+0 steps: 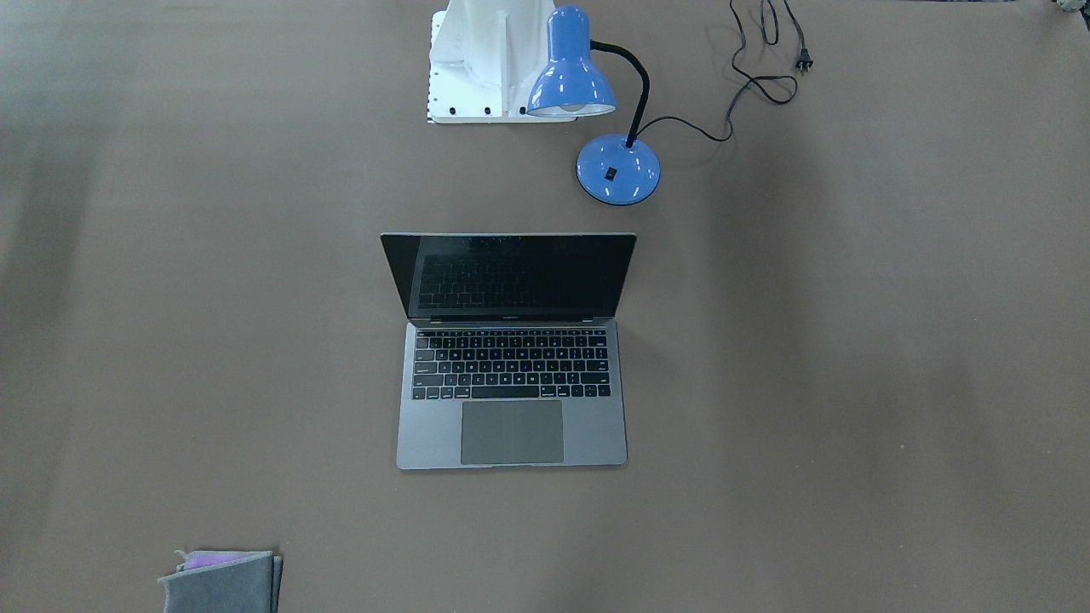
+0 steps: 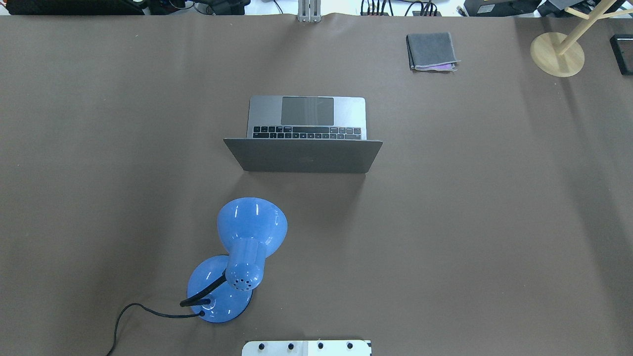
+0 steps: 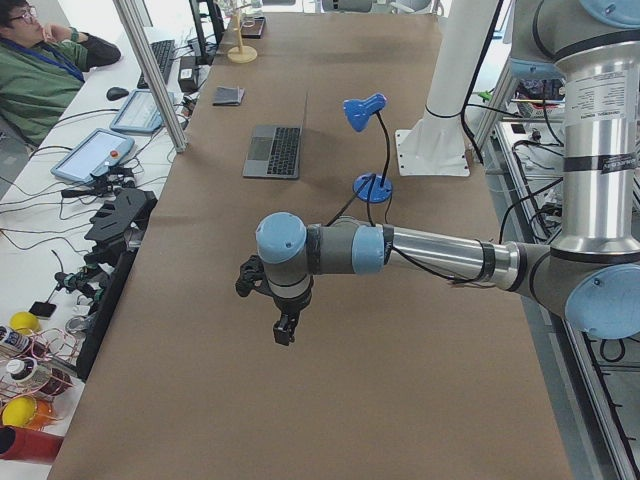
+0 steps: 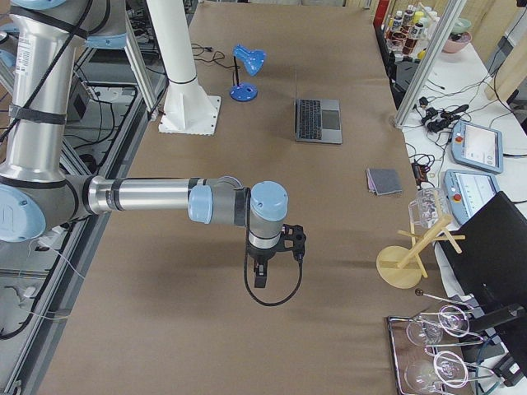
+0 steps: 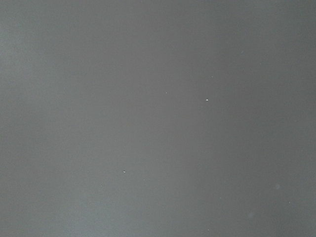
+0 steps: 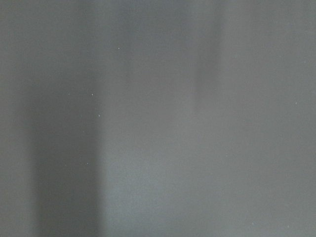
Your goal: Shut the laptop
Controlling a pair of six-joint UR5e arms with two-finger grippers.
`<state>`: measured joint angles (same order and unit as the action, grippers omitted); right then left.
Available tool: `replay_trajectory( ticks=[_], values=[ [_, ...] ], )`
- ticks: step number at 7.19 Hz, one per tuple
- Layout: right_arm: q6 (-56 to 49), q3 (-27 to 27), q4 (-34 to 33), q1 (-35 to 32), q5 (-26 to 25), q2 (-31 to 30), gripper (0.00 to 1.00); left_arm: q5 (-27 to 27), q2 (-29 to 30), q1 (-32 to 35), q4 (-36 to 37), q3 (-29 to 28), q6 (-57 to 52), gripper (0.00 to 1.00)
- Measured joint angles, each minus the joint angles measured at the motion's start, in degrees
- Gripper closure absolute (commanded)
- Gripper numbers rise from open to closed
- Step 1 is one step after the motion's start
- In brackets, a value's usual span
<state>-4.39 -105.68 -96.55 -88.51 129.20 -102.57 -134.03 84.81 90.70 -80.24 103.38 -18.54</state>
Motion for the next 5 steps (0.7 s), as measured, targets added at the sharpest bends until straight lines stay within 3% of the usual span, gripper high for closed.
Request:
replay_trajectory(
  ticks=[5],
  values=[
    [-0.1, -0.6, 2.7, 0.0, -0.1, -0.3, 0.00, 0.1, 0.3, -0.1, -0.1, 1.2, 0.3, 0.01]
  ],
)
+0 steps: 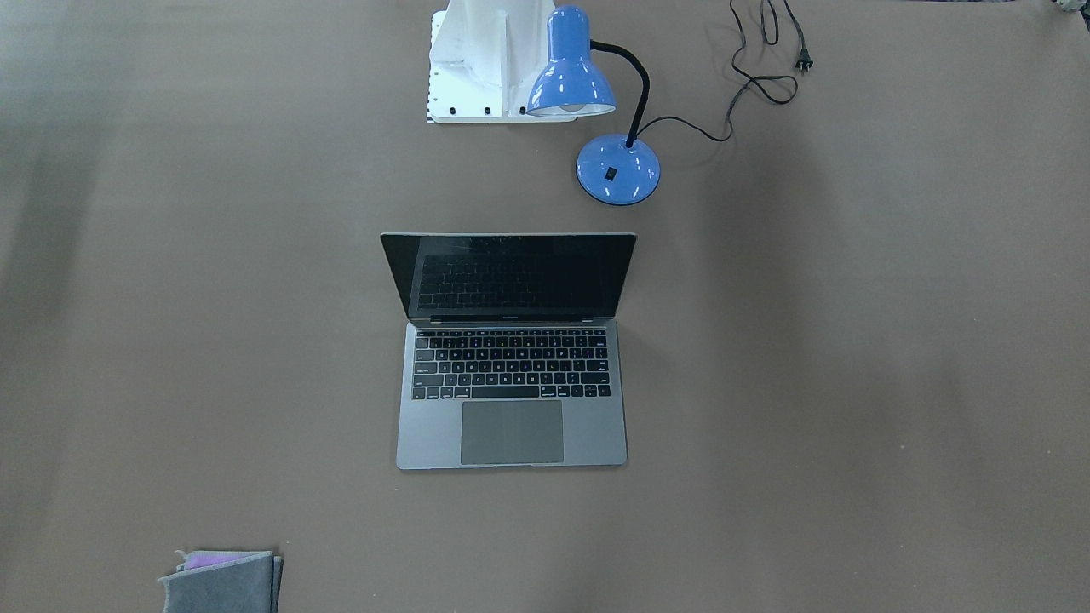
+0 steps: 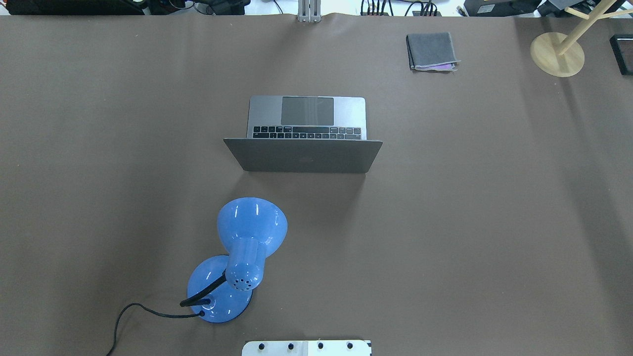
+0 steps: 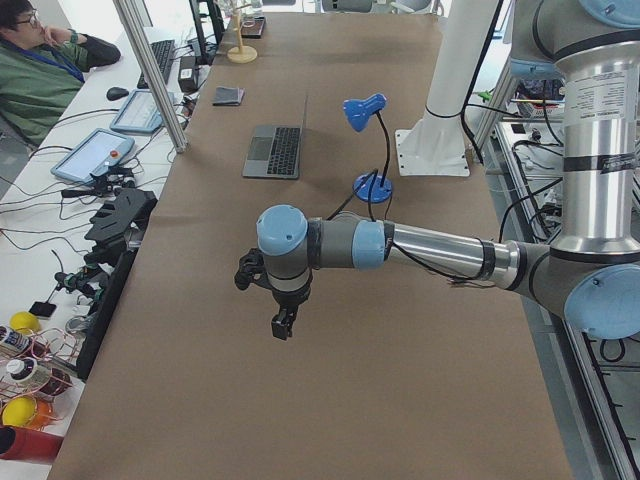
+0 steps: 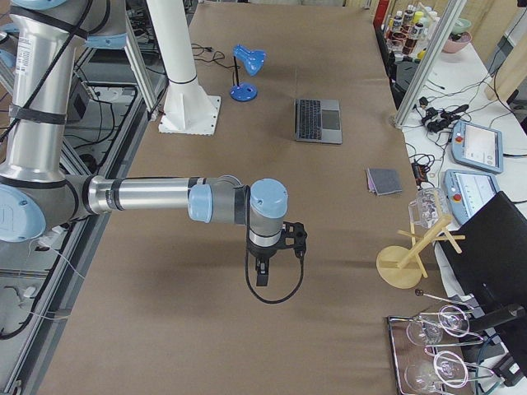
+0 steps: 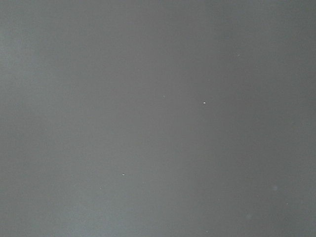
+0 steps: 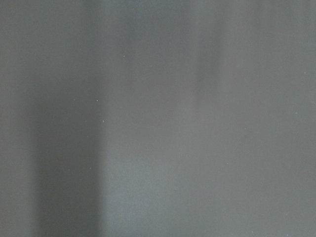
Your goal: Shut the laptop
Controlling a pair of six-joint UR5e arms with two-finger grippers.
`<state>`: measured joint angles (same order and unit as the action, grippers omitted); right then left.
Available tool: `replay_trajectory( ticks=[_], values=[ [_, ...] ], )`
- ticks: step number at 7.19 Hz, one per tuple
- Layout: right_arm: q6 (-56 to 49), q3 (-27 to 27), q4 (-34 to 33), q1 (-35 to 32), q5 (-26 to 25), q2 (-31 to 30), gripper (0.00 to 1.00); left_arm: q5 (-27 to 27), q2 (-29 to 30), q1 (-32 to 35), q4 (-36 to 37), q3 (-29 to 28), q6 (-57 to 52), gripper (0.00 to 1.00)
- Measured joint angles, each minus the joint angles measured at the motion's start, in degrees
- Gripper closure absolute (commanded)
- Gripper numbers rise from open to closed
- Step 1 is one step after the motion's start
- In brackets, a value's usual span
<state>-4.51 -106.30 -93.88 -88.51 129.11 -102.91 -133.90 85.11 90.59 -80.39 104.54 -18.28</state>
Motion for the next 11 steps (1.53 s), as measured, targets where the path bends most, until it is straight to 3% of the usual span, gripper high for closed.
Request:
replay_trajectory(
  ticks=[4, 6, 9, 11],
  values=[
    [0.6, 0.0, 19.0, 0.0, 0.2, -2.9, 0.00, -0.4, 2.3, -0.1, -1.7, -0.4, 0.3, 0.01],
    [0.9, -0.2, 21.0, 0.1, 0.8, -2.0, 0.00, -0.3, 4.7, -0.1, -3.8, -1.1, 0.3, 0.01],
    [1.0, -0.4, 21.3, 0.4, 2.3, 0.0, 0.00, -0.3, 6.1, -0.1, -16.5, -5.0, 0.2, 0.01],
    [1.1, -0.3, 21.4, 0.4, 6.2, 0.1, 0.00, -0.5, 6.6, -0.1, -19.5, -6.0, 2.1, 0.01]
  ],
)
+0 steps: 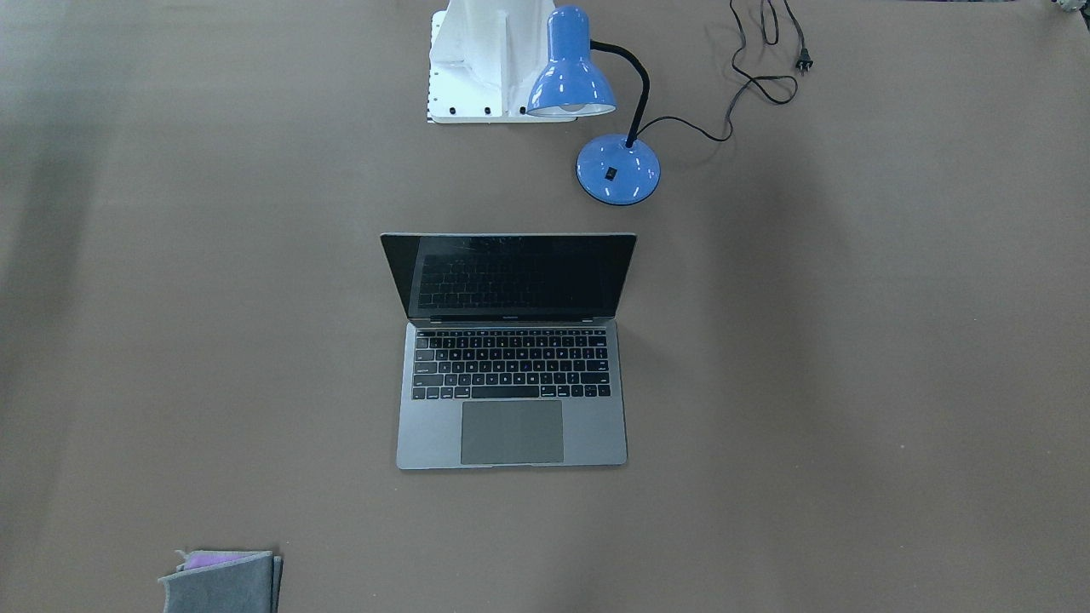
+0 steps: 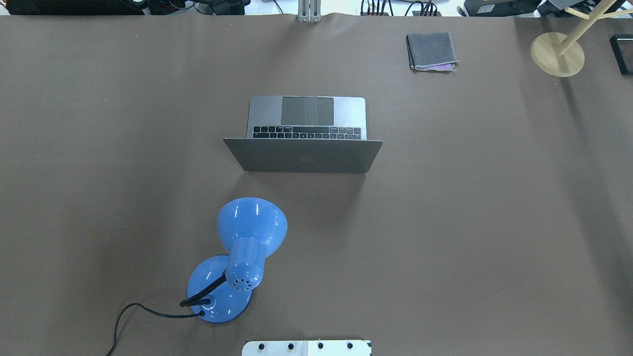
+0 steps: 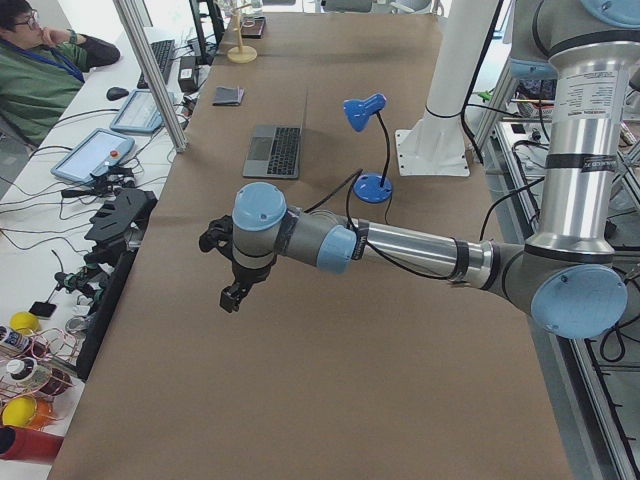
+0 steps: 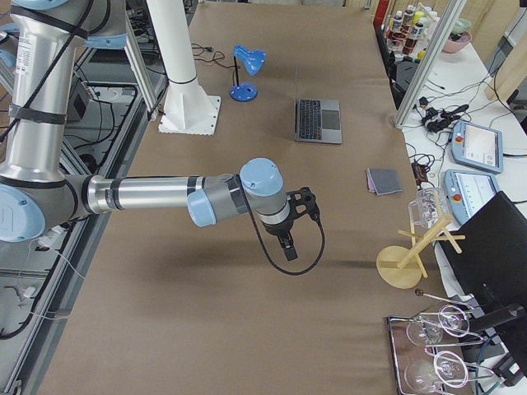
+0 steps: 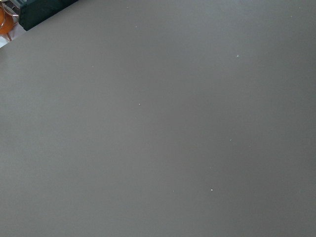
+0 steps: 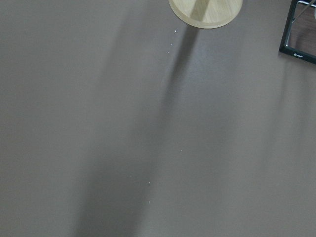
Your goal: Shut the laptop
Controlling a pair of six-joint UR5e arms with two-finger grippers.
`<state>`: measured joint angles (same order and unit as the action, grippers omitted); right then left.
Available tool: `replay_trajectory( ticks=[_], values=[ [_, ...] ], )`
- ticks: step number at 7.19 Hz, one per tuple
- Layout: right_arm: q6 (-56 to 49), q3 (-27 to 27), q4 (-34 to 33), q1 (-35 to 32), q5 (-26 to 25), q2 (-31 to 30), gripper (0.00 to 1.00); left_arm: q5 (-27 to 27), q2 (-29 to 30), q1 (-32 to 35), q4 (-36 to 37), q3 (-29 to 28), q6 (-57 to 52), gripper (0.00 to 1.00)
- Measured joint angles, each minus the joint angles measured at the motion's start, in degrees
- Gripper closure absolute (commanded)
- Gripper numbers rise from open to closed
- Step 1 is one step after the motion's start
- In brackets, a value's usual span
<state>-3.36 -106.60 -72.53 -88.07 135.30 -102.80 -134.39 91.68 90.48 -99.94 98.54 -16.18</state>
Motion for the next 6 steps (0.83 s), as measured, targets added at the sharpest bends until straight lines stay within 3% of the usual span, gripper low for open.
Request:
replay_trajectory(
  ticks=[4, 6],
  values=[
    [4.9, -0.1, 0.0, 0.0, 4.2, 0.1, 0.00, -0.7, 0.7, -0.2, -0.8, -0.1, 3.1, 0.01],
    [6.7, -0.4, 0.1, 0.3, 5.0, 0.1, 0.05, -4.3, 0.7, -0.4, -0.9, -0.2, 4.3, 0.01]
  ],
)
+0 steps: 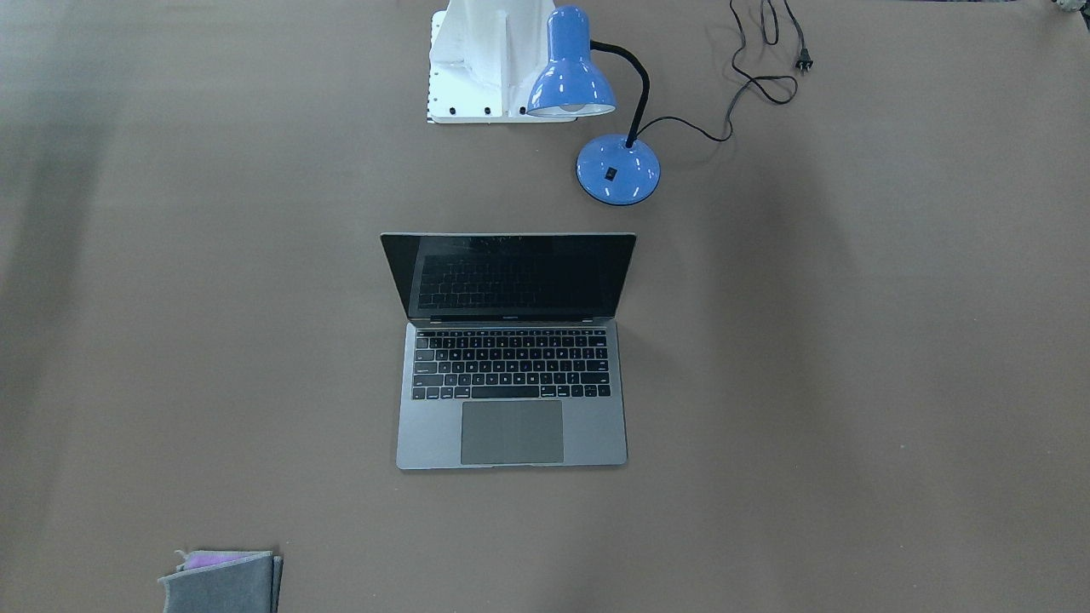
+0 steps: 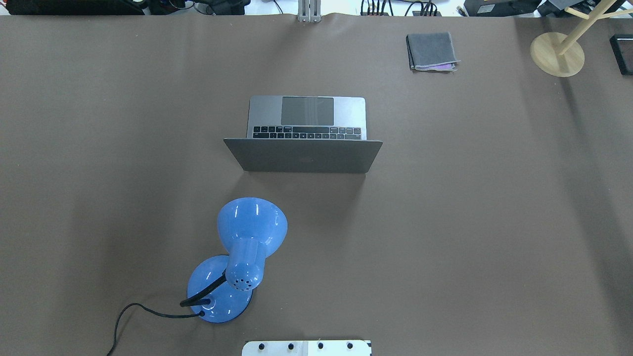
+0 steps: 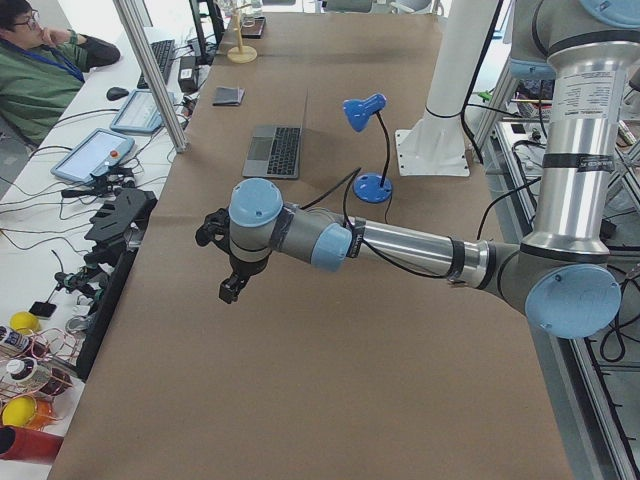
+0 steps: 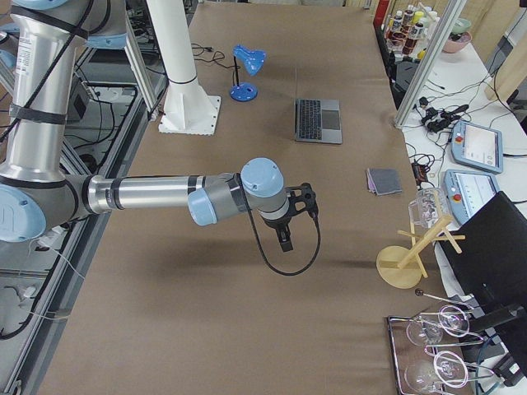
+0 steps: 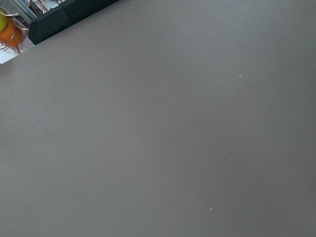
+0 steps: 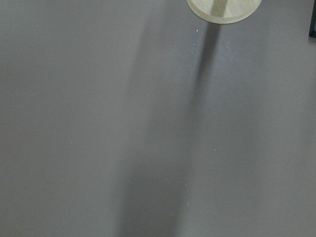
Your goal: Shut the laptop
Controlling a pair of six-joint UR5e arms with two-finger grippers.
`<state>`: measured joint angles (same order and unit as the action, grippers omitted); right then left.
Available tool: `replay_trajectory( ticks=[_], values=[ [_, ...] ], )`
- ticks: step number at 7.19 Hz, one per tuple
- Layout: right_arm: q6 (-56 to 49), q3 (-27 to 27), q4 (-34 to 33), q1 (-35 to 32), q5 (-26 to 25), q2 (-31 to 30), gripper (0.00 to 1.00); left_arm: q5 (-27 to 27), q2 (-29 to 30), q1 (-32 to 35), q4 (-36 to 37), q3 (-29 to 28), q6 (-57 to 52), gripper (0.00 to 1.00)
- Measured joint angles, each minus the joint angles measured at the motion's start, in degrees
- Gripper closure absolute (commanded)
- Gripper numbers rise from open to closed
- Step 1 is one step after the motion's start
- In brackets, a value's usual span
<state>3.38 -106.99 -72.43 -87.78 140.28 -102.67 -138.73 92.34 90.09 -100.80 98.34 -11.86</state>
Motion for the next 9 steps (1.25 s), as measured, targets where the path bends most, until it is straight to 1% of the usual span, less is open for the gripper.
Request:
replay_trajectory(
  ticks=[1, 2, 3, 4, 5, 7, 8, 9],
  values=[
    [1.8, -0.5, 0.0, 0.8, 0.4, 0.0, 0.16, -0.9, 0.0, -0.4, -0.5, 0.1, 1.8, 0.02],
    [4.6, -1.4, 0.0, 2.1, 0.6, 0.3, 0.34, -1.3, 0.0, -1.3, -1.8, 0.1, 4.6, 0.04],
    [8.3, -2.6, 0.0, 3.8, 0.7, 1.0, 0.57, -1.4, 0.1, -2.6, -4.5, 0.1, 8.6, 0.29],
    [12.2, -3.5, 0.0, 5.7, 0.7, 1.9, 0.82, -1.5, 0.1, -4.0, -7.7, 0.1, 13.1, 0.66],
    [16.7, -4.6, 0.1, 7.9, 0.6, 3.0, 1.00, -1.8, 0.1, -5.7, -10.8, 0.2, 18.0, 1.00],
    [25.2, -6.2, 2.9, 11.9, 0.3, 4.7, 1.00, -4.0, 0.1, -9.2, -17.6, 0.2, 28.5, 1.00],
    [31.8, -6.6, 6.7, 14.2, 0.0, 5.1, 1.00, -4.6, 0.1, -11.9, -21.9, 0.3, 34.4, 1.00],
    [39.9, -6.8, 12.0, 16.9, -0.7, 5.3, 1.00, -4.8, 0.6, -15.6, -26.9, 0.3, 42.3, 1.00]
  ],
)
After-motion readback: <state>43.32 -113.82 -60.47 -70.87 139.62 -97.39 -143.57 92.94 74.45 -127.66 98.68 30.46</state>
